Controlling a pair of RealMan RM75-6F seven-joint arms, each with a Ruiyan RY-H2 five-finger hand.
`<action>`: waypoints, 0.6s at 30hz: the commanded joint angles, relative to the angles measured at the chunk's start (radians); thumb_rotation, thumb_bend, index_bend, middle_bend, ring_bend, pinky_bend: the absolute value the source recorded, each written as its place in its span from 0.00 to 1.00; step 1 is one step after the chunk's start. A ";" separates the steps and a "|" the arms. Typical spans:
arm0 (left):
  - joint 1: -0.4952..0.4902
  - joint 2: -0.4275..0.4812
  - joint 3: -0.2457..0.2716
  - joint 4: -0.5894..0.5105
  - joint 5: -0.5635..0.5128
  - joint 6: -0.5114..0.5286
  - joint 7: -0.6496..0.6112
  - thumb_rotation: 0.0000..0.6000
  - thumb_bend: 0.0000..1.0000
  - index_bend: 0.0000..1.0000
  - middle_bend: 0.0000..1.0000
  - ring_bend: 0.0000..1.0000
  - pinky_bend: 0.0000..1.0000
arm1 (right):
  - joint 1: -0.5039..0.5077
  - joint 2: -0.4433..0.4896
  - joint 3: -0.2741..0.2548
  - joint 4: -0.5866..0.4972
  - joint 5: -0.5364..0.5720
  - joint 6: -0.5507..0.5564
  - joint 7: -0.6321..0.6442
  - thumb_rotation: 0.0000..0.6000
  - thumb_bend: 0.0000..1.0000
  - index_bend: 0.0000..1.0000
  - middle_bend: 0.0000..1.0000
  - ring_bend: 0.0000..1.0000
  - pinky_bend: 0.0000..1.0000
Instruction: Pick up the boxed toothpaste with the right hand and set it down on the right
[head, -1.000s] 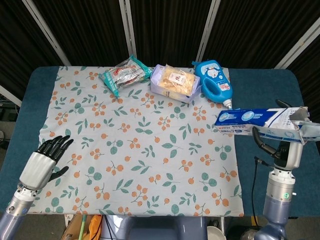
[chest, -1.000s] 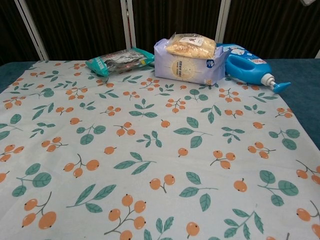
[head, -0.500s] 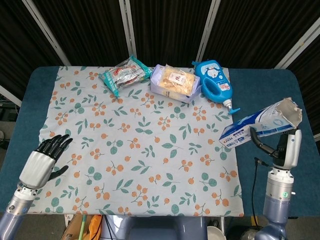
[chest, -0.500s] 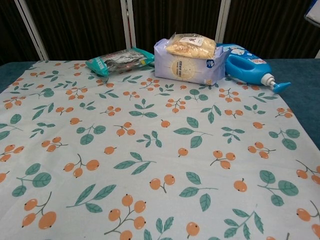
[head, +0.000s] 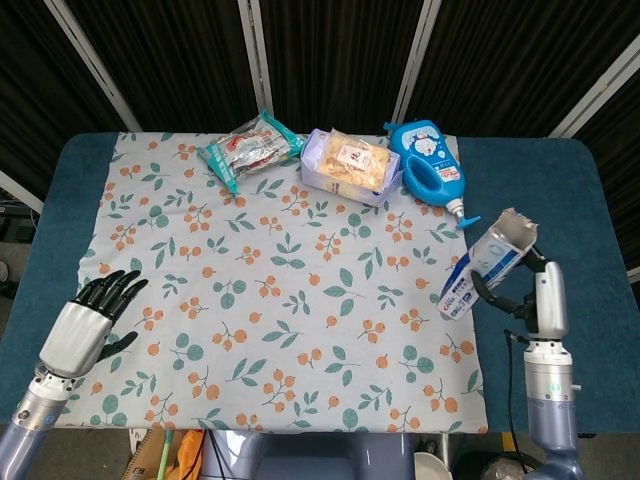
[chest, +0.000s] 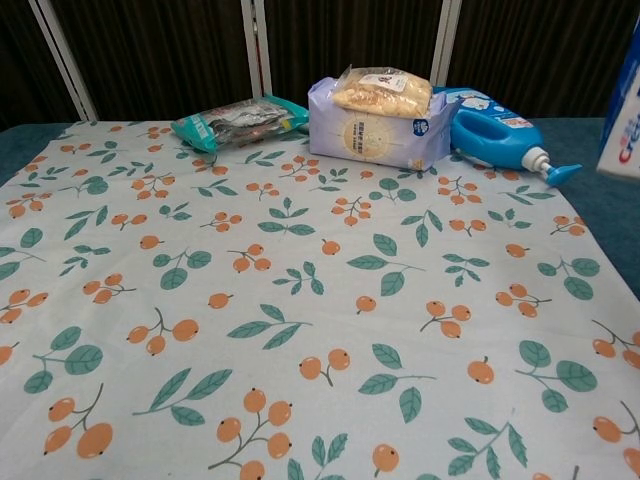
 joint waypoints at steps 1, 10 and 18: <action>0.001 0.002 -0.002 -0.001 0.001 -0.002 -0.003 1.00 0.10 0.15 0.15 0.16 0.27 | -0.002 0.034 -0.128 0.031 0.033 -0.109 -0.209 1.00 0.51 0.46 0.63 0.64 0.57; 0.005 0.005 -0.007 0.000 0.015 -0.005 -0.003 1.00 0.10 0.16 0.15 0.16 0.27 | 0.021 -0.032 -0.244 0.120 0.106 -0.211 -0.564 1.00 0.51 0.46 0.63 0.62 0.57; 0.007 0.003 -0.012 0.005 0.031 -0.005 -0.006 1.00 0.10 0.16 0.15 0.16 0.27 | 0.057 -0.112 -0.220 0.071 0.236 -0.235 -0.733 1.00 0.48 0.15 0.43 0.37 0.42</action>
